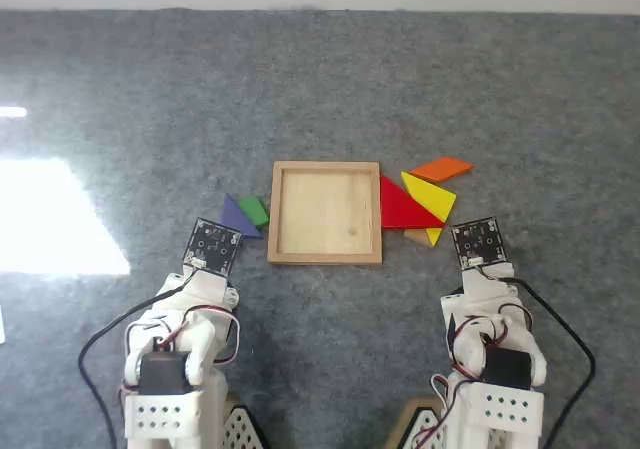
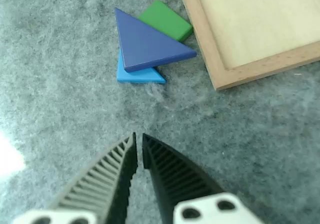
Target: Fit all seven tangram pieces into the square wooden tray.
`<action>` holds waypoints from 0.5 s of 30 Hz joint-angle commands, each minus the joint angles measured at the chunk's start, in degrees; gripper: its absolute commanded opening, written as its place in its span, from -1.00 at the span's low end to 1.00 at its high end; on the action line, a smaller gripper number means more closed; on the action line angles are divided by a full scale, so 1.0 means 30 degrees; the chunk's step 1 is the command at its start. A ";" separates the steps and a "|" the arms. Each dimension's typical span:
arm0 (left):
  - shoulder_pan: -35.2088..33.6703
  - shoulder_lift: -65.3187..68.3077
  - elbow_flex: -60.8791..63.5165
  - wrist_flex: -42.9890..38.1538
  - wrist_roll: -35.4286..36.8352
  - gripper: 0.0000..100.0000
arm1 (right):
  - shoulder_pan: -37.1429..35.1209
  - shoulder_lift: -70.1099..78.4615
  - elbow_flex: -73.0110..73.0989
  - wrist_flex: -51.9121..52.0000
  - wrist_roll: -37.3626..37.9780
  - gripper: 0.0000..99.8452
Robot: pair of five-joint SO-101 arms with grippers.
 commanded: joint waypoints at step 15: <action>-0.0059 -0.0381 -0.0249 0.0117 0.0088 -0.96 | -0.0747 -0.0308 -0.0088 -0.2681 0.2051 -0.93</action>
